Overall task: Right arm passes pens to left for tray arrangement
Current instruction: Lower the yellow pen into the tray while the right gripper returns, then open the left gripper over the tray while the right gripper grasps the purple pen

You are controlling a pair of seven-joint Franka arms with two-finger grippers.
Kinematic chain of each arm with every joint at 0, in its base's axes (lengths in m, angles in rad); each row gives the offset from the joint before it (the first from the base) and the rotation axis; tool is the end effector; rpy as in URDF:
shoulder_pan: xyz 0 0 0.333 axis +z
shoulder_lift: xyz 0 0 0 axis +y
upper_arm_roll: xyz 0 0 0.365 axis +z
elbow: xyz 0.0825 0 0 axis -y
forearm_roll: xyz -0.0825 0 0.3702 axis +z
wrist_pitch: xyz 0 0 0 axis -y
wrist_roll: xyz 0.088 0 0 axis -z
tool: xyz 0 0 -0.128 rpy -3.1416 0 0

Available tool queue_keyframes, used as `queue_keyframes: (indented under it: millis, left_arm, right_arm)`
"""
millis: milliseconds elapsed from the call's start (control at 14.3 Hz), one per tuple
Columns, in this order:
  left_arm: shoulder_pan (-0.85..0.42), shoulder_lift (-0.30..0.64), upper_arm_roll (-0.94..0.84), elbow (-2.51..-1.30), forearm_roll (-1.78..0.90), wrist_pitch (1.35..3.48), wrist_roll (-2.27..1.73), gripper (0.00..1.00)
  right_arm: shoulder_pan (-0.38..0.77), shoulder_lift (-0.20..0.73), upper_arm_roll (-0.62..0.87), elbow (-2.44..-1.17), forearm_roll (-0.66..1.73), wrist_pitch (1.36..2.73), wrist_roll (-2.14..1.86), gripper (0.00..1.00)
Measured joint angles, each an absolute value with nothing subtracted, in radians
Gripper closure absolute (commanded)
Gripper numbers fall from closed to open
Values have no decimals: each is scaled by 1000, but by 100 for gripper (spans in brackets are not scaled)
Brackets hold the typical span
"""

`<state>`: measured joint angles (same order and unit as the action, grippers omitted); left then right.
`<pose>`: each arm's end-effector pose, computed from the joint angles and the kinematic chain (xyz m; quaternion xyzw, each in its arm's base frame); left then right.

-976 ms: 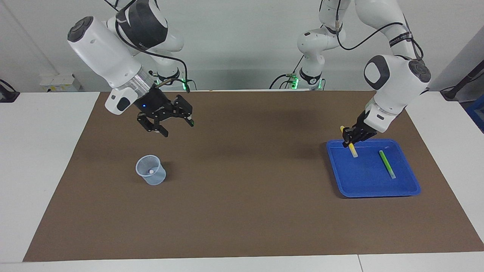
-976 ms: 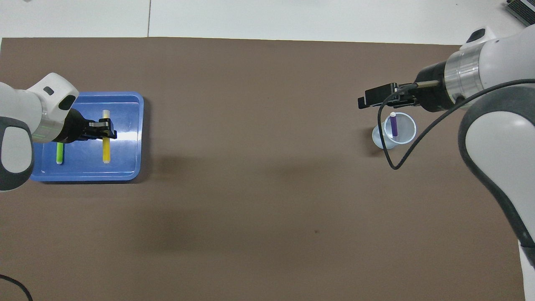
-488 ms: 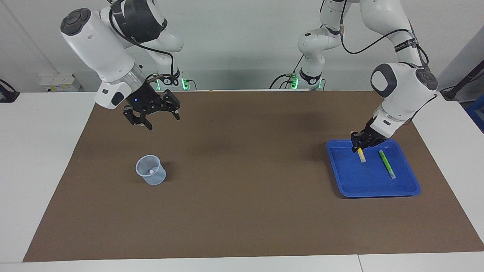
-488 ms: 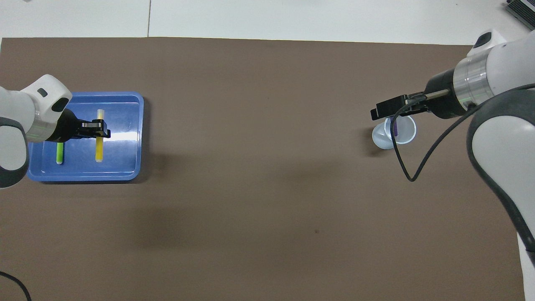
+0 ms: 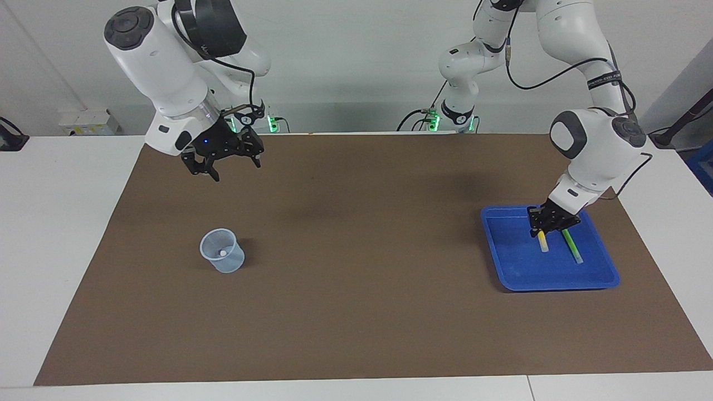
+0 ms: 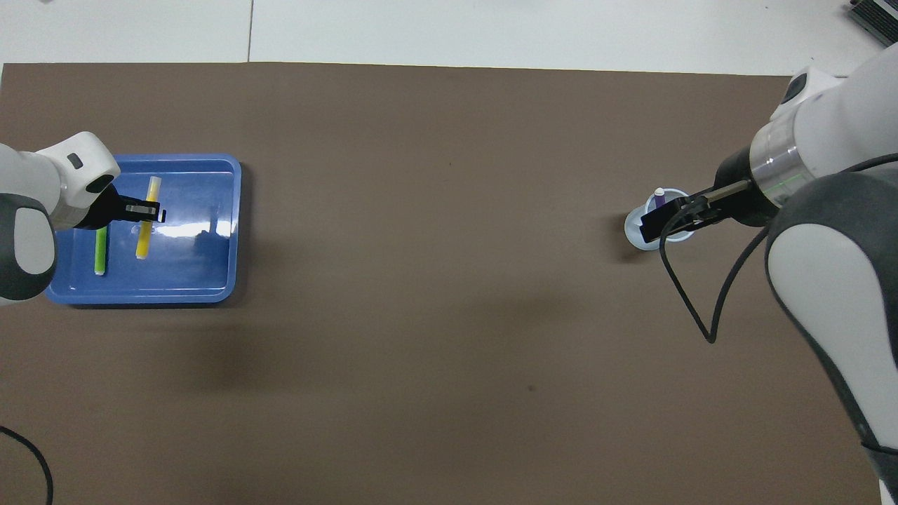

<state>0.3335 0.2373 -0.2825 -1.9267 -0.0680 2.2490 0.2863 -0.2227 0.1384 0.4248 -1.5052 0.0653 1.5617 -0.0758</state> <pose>0.6158 0.0385 0.4155 0.9929 -0.0918 0.0559 0.0513 0.5713 0.1073 0.6111 -0.9881 -0.1365 0.0385 0.0588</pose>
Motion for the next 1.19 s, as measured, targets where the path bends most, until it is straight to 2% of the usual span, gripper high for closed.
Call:
queue_keyframes:
  millis: [488, 976, 1046, 1116, 1186]
  left_arm:
    - [398, 336, -282, -1928, -65, 2370, 415, 100]
    - [413, 345, -268, -1955, -65, 2373, 385, 100]
    - [413, 345, -268, -1960, -65, 2373, 383, 75]
    - [413, 345, -267, -1961, -65, 2373, 380, 58]
    - [413, 345, -266, -1961, -65, 2373, 377, 37]
  right_arm:
    - [-200, 179, 426, -1460, 2, 1483, -76, 0]
    - [-176, 202, 426, -1447, -31, 1427, -76, 0]
    - [-175, 208, 426, -1447, -40, 1423, -76, 0]
    - [-171, 218, 427, -1447, -52, 1423, -76, 0]
    - [-165, 227, 426, -1447, -62, 1423, -76, 0]
